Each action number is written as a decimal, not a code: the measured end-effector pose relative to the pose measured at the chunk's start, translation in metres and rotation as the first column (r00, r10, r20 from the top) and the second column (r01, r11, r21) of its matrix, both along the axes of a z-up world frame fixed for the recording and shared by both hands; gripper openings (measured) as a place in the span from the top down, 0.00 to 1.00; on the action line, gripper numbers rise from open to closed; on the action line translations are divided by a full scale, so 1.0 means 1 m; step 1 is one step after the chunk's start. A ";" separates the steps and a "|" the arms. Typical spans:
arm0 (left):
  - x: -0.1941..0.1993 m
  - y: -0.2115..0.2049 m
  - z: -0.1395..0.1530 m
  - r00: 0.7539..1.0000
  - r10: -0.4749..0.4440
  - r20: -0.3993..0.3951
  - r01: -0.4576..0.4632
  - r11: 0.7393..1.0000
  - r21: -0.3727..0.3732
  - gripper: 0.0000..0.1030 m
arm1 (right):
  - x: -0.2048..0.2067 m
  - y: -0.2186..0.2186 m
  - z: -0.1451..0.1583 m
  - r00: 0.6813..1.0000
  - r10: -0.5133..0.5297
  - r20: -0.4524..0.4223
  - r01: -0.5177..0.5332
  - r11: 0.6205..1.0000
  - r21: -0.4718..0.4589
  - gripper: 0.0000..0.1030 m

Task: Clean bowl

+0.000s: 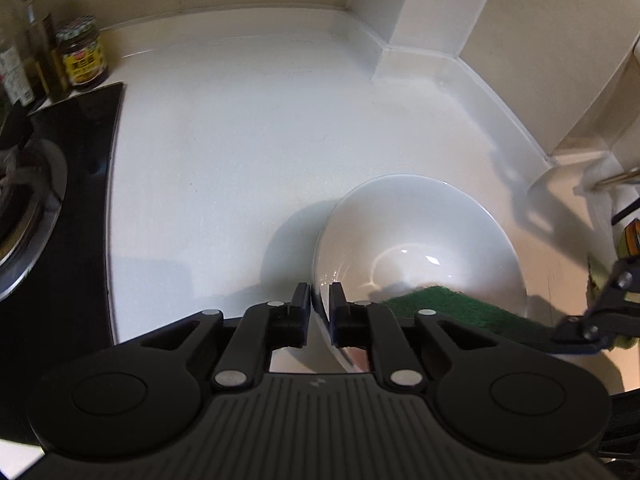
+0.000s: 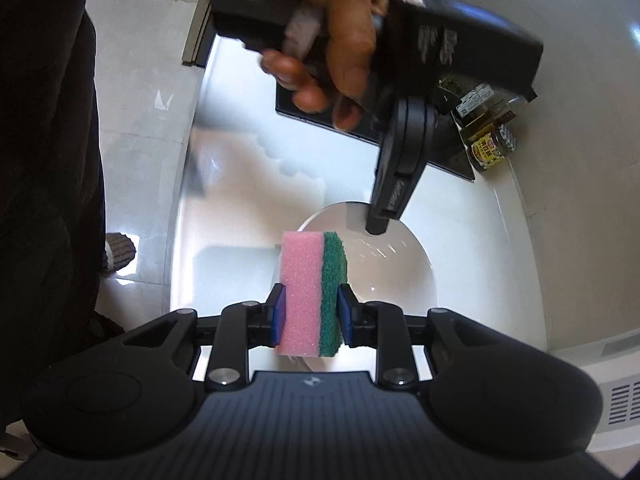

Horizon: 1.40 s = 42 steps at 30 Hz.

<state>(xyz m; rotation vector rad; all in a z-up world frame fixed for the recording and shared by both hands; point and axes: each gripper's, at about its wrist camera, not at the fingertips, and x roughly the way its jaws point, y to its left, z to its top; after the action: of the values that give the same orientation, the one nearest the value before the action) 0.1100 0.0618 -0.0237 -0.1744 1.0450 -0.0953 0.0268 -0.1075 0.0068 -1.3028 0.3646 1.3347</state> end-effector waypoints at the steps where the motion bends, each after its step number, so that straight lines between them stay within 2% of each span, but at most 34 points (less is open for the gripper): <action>1: -0.002 0.000 0.000 1.000 0.006 0.003 -0.006 1.000 0.000 0.89 | 0.001 0.002 -0.001 1.000 0.002 0.003 -0.002 1.000 -0.005 0.75; 5: -0.005 0.000 -0.002 1.000 0.026 0.008 -0.026 1.000 -0.011 0.89 | 0.004 0.008 -0.006 1.000 0.020 0.022 -0.020 1.000 -0.024 0.71; 8: -0.005 0.001 -0.002 1.000 0.019 0.013 -0.019 1.000 -0.005 0.88 | 0.007 0.007 -0.002 1.000 0.023 0.018 -0.023 1.000 -0.010 0.71; 13: 0.001 -0.001 -0.003 0.999 -0.032 0.007 0.032 0.999 0.015 0.87 | 0.012 0.012 -0.002 1.000 -0.011 -0.023 0.011 1.000 -0.011 0.74; 16: 0.011 -0.001 -0.002 0.997 -0.074 0.003 0.074 0.997 0.031 0.89 | 0.018 0.010 0.006 0.996 -0.039 -0.076 0.038 0.999 -0.012 0.75; 19: 0.024 0.001 -0.004 0.996 -0.085 -0.008 0.085 0.996 0.013 0.87 | 0.022 0.010 0.011 0.992 -0.046 -0.118 0.045 0.999 -0.013 0.76; 26: -0.005 0.002 0.002 1.000 0.018 0.003 -0.018 1.000 -0.022 0.85 | 0.024 0.021 0.012 0.989 -0.053 -0.139 0.049 0.998 -0.036 0.76; 30: -0.013 -0.004 -0.005 1.000 0.002 -0.003 -0.002 1.000 0.002 0.85 | 0.025 0.027 0.012 0.987 -0.056 -0.151 0.049 0.998 -0.049 0.76; 37: 0.016 -0.007 -0.005 0.996 -0.091 -0.005 0.091 0.994 0.063 0.93 | 0.021 0.021 0.017 0.989 0.003 -0.147 -0.018 0.995 -0.103 0.76; 40: 0.032 -0.008 -0.005 0.993 -0.118 -0.018 0.119 0.991 0.068 0.93 | 0.019 0.017 0.017 0.995 0.052 -0.080 -0.064 0.986 -0.152 0.76; 42: 0.029 -0.008 -0.004 0.995 -0.095 -0.021 0.096 0.993 0.063 0.91 | 0.019 0.017 0.015 0.996 0.055 -0.065 -0.065 0.986 -0.156 0.76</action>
<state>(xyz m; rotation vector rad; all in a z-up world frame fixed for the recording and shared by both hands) 0.1387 0.0539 -0.0275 -0.0676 1.0731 -0.1467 0.0457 -0.0907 0.0220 -1.4162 0.4847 1.4215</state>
